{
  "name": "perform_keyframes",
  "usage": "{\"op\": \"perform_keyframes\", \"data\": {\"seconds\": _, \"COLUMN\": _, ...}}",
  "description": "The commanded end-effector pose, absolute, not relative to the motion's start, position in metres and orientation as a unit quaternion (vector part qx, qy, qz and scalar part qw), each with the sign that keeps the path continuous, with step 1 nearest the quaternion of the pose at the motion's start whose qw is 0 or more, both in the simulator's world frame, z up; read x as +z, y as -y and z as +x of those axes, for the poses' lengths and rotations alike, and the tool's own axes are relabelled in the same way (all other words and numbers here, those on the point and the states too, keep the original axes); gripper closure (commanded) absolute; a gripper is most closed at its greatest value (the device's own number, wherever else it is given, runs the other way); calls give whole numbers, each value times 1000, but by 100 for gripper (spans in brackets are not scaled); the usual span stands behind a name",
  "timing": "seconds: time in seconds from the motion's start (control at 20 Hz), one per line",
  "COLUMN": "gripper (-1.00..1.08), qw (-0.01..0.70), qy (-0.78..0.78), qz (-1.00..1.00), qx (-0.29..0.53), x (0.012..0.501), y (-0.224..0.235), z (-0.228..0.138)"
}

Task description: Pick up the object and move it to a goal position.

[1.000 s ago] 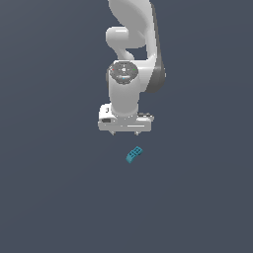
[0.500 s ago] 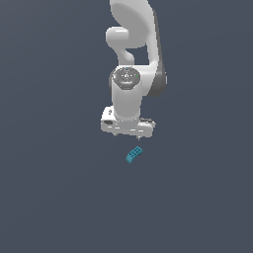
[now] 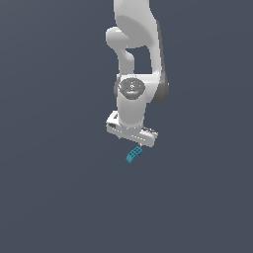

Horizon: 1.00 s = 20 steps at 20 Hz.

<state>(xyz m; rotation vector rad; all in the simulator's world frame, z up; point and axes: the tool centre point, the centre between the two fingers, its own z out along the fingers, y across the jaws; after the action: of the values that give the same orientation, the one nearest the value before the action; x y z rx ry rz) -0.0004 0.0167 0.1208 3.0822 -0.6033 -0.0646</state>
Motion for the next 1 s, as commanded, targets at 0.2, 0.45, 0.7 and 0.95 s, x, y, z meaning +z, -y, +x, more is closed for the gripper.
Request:
{"op": "perform_keyframes", "data": {"seconds": 0.2, "gripper": -92, "qw": 0, "qy": 272, "qz": 962, "qx": -13, "x": 102, "y": -27, "z": 5}}
{"op": "perform_keyframes", "data": {"seconds": 0.45, "gripper": -92, "qw": 0, "qy": 325, "qz": 946, "qx": -7, "x": 89, "y": -33, "z": 8}}
{"op": "perform_keyframes", "data": {"seconds": 0.7, "gripper": -92, "qw": 0, "qy": 363, "qz": 932, "qx": -3, "x": 80, "y": -37, "z": 10}}
{"op": "perform_keyframes", "data": {"seconds": 0.95, "gripper": -92, "qw": 0, "qy": 385, "qz": 923, "qx": -1, "x": 74, "y": -40, "z": 11}}
